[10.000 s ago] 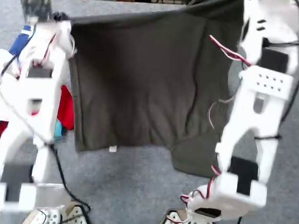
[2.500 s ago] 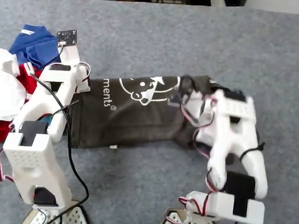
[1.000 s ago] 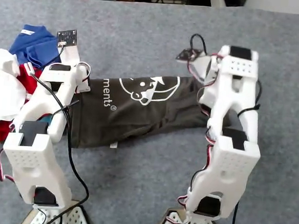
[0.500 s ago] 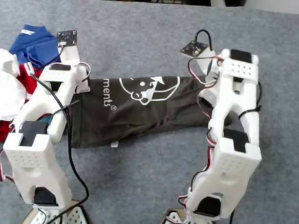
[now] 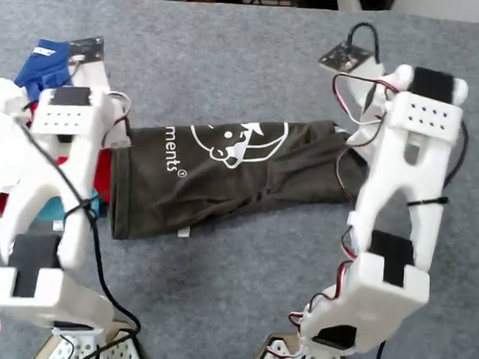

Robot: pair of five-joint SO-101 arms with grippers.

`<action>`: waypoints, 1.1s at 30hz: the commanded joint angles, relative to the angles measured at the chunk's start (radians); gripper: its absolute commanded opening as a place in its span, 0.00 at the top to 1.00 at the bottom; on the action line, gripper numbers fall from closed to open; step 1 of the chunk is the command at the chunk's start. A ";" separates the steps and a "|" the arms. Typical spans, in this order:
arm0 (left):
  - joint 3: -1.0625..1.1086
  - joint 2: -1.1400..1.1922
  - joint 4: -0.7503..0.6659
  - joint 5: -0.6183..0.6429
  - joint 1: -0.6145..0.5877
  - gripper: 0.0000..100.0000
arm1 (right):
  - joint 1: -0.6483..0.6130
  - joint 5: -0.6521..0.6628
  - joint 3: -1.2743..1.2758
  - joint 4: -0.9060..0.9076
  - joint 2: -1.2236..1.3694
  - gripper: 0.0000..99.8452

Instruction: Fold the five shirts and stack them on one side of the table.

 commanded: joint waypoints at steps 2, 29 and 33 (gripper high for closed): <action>0.077 -0.037 -0.106 0.009 -0.156 0.93 | 0.008 -0.014 -0.041 -0.068 -0.081 0.99; -0.378 0.259 -0.041 -0.025 -0.503 0.93 | -0.011 -0.009 -0.045 -0.186 -0.085 0.99; -0.572 0.259 0.222 -0.026 -0.366 0.87 | 0.006 -0.008 -0.047 -0.187 -0.085 0.99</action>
